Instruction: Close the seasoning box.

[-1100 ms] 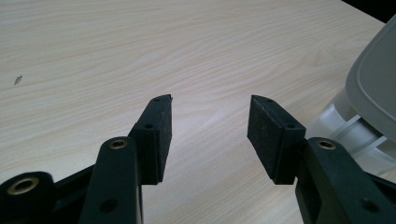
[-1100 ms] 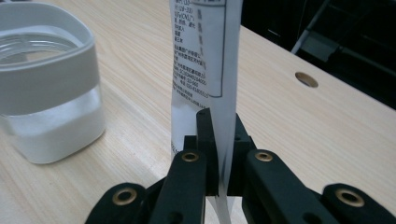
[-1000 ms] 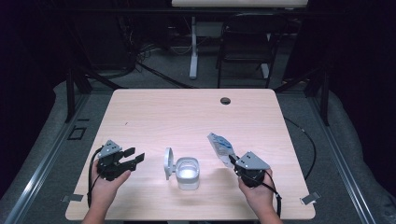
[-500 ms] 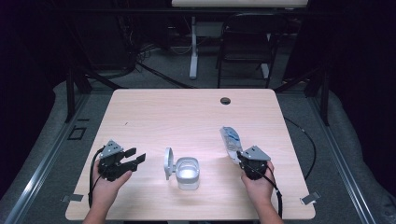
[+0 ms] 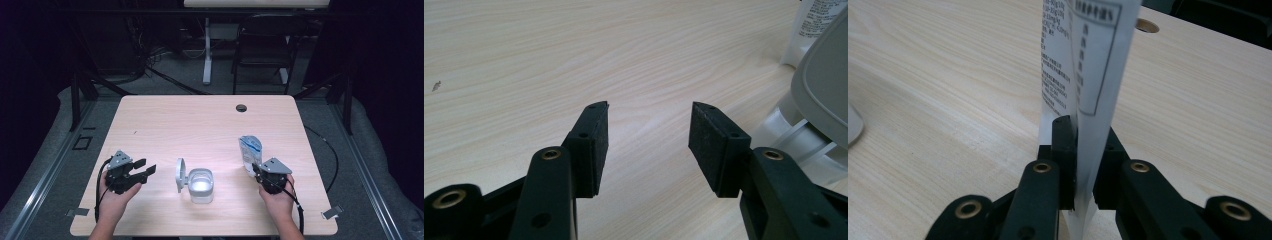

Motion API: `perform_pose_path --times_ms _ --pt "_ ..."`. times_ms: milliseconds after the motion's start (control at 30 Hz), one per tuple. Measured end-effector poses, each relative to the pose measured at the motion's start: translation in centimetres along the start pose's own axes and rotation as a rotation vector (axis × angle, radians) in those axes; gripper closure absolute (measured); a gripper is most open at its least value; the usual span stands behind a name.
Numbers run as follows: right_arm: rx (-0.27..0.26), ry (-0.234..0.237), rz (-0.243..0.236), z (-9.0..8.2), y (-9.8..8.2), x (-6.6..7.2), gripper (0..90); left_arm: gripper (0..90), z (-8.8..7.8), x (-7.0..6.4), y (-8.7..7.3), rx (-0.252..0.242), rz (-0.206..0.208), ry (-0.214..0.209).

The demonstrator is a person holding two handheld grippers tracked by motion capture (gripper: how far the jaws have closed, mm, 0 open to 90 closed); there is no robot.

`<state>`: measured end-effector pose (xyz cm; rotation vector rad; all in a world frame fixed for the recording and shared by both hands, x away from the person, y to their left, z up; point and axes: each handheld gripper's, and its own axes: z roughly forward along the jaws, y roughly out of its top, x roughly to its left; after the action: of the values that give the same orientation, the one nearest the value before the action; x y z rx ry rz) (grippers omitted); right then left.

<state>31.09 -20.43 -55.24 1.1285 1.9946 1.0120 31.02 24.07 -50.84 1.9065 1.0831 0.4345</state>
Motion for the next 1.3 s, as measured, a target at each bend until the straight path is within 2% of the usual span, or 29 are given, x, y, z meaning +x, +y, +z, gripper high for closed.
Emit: perform_pose_path --times_ms 167,300,333,367,433,567,633,900,1033,1133,1267,1300 --pt "-0.001 0.009 0.004 -0.3 -0.5 -0.1 77.8 50.7 0.0 -0.1 0.0 0.000 0.002 0.000" --pt "-0.020 0.019 -0.026 -0.9 -1.1 0.0 72.7 50.7 -0.1 -0.2 0.1 -0.001 0.005 -0.005" --pt "-0.020 0.019 -0.026 -0.9 -1.1 0.0 72.7 50.7 -0.1 -0.2 0.1 -0.001 0.005 -0.005" --pt "-0.029 0.027 -0.032 -1.2 -1.1 0.0 68.2 50.7 -0.1 -0.2 0.2 0.000 0.010 -0.005" --pt "-0.045 0.029 -0.030 -1.4 -1.0 0.1 65.4 50.7 -0.1 -0.3 0.2 -0.002 0.012 -0.009" --pt "-0.054 0.031 -0.039 -1.6 -0.9 0.2 63.2 50.8 -0.3 -0.5 0.4 0.002 0.020 -0.013" --pt "-0.063 0.037 -0.042 -1.9 -0.9 0.4 57.3 51.1 -0.3 -0.8 0.4 -0.014 0.012 -0.018" --pt "-0.092 0.044 -0.029 -2.6 -0.8 0.6 51.5 53.0 -0.3 -1.2 0.4 -0.018 0.021 -0.024" --pt "-0.109 0.041 -0.026 -3.4 -0.7 0.7 50.1 56.8 -0.4 -1.7 0.6 -0.014 0.040 -0.039" --pt "-0.113 0.037 -0.024 -3.9 -0.7 0.8 49.4 58.3 -0.8 -2.3 0.9 -0.021 0.053 -0.067" --pt "-0.129 0.025 -0.009 -4.3 -0.8 0.8 48.6 70.4 -1.1 -3.6 1.5 -0.028 0.089 -0.120" --pt "-0.129 0.024 -0.010 -4.3 -0.9 0.8 48.5 72.3 -1.1 -3.6 1.5 -0.028 0.089 -0.120"
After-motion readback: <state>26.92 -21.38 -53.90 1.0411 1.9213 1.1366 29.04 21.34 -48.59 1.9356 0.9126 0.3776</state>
